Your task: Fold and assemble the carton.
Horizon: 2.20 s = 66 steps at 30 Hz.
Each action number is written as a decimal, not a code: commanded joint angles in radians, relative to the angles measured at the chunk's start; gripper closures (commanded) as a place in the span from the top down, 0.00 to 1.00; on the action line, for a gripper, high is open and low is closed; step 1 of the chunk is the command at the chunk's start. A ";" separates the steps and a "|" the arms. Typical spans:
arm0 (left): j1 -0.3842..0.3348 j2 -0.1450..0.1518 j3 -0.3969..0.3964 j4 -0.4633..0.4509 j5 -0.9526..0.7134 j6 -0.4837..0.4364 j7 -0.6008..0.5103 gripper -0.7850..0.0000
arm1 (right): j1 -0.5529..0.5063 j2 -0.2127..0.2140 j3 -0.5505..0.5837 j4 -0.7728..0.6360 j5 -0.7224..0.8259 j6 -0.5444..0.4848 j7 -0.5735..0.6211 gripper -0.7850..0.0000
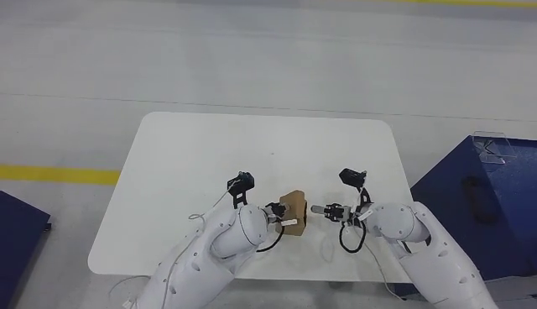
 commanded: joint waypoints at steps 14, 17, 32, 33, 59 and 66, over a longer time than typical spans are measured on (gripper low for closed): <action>-0.018 -0.014 0.041 0.038 -0.005 -0.020 -0.025 1.00 | 0.036 -0.029 -0.085 0.039 -0.038 0.034 -0.029 1.00; -0.031 -0.020 0.049 0.057 -0.010 -0.018 -0.024 1.00 | 0.034 -0.028 -0.069 0.041 -0.030 0.032 -0.032 1.00; -0.025 -0.029 0.049 0.065 -0.015 -0.011 -0.010 1.00 | -0.030 -0.015 0.043 -0.017 0.080 -0.037 -0.014 1.00; -0.023 -0.029 0.050 0.063 -0.014 -0.011 -0.009 1.00 | -0.031 -0.015 0.037 -0.019 0.069 -0.036 -0.022 1.00; -0.003 -0.027 0.041 0.037 0.021 0.000 -0.010 1.00 | -0.021 -0.035 -0.018 0.003 0.009 -0.048 -0.059 1.00; 0.012 -0.020 0.016 0.025 0.039 0.000 -0.029 1.00 | -0.031 -0.035 -0.008 -0.023 0.007 -0.045 -0.053 1.00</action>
